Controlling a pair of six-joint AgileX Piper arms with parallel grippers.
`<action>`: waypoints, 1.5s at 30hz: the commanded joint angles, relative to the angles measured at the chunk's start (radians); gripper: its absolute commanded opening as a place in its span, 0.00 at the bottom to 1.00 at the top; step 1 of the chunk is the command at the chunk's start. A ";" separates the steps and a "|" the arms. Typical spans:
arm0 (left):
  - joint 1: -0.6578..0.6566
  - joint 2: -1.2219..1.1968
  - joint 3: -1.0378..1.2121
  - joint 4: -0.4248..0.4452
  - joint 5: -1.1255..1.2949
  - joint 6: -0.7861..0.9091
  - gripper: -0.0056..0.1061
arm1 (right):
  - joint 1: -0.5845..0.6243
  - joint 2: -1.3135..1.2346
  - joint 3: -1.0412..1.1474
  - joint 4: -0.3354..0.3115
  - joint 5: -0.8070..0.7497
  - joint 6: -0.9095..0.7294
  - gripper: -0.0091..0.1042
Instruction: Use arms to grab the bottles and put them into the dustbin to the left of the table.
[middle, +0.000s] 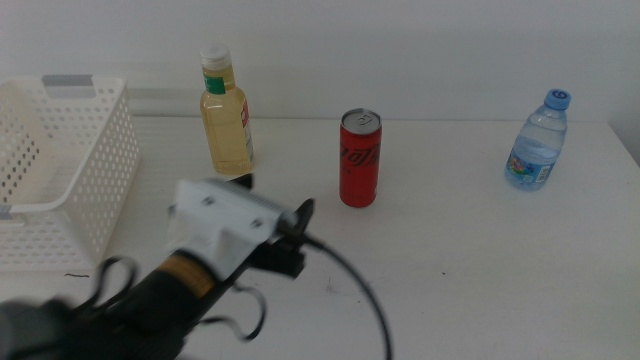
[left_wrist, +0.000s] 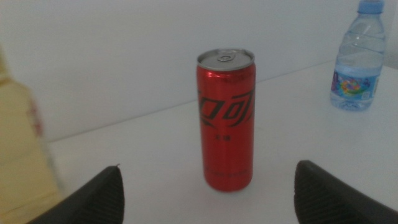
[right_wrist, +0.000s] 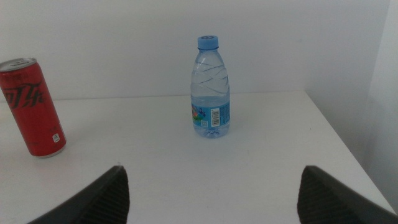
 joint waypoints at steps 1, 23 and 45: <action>0.014 0.094 -0.073 0.033 -0.033 -0.052 0.89 | -0.003 -0.005 0.004 -0.010 -0.001 -0.003 0.84; 0.025 0.574 -0.611 0.089 0.017 -0.112 0.89 | -0.003 -0.005 0.004 -0.010 -0.001 -0.003 0.84; 0.033 0.715 -0.858 0.036 0.148 -0.114 0.58 | -0.003 -0.005 0.004 -0.010 -0.001 -0.003 0.84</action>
